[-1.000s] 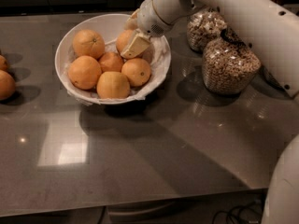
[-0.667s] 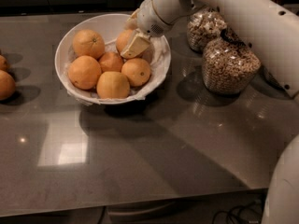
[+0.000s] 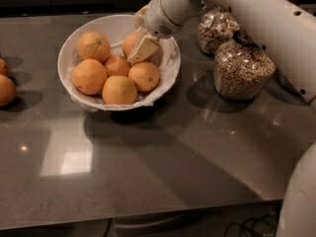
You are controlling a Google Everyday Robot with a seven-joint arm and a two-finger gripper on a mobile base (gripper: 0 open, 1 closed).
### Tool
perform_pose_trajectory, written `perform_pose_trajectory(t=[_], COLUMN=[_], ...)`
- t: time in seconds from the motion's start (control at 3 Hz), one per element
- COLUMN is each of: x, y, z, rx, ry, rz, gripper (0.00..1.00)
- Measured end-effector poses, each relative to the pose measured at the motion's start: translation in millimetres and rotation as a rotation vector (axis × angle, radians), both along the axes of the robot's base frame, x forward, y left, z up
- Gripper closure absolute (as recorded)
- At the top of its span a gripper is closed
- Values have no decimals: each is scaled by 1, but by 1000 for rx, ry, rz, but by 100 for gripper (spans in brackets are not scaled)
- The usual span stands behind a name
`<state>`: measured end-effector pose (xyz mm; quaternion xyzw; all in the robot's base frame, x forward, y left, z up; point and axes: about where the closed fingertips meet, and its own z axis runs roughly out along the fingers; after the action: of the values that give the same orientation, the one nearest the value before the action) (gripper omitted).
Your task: Pick orange from white bowl
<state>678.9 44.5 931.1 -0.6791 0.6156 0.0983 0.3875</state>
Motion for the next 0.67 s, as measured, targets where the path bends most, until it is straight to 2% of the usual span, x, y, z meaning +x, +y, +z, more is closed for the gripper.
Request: perform_pose_trajectory(t=[0.33,0.67], x=[0,3], y=[1,-1], z=[4,0], rx=[0,-5], ry=[1,7], rz=[-1,-11], gripper=[25,58])
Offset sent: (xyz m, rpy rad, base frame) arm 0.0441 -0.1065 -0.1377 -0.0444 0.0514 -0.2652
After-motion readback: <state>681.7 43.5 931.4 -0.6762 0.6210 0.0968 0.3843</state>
